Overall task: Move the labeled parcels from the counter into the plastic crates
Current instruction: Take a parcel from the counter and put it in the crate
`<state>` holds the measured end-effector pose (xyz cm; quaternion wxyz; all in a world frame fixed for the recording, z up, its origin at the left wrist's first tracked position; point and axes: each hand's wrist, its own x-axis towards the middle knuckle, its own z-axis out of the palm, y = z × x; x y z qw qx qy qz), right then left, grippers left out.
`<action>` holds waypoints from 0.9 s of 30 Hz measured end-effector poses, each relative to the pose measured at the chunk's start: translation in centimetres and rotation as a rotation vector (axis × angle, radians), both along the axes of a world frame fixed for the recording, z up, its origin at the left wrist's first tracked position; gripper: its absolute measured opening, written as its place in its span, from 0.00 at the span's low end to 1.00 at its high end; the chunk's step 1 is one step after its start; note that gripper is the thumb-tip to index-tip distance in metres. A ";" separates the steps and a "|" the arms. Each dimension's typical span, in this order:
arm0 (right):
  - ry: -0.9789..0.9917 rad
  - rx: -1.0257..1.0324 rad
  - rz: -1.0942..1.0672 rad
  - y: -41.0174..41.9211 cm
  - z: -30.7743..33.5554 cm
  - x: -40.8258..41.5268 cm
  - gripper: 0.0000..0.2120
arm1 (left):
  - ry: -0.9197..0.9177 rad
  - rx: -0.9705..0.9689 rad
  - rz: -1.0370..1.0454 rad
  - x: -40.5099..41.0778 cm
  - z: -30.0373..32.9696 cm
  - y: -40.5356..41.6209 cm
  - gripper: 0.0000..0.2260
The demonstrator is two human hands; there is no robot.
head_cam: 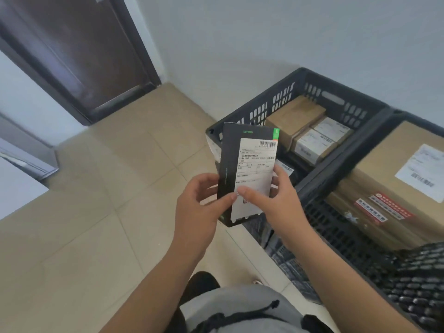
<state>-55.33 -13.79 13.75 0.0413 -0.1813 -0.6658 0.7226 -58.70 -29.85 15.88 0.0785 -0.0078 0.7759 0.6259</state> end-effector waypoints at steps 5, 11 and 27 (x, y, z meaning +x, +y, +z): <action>-0.078 0.059 -0.232 2.9 -0.2 -4.5 0.35 | 0.064 -0.056 -0.257 -6.2 -0.9 3.8 0.17; -0.234 0.090 -0.517 7.2 -1.8 -9.5 0.39 | -0.053 -0.043 -0.635 -17.5 -2.2 8.0 0.14; -1.164 0.069 -0.756 8.8 -17.7 -20.1 0.54 | -0.063 -0.558 -0.911 -41.9 -14.2 15.5 0.29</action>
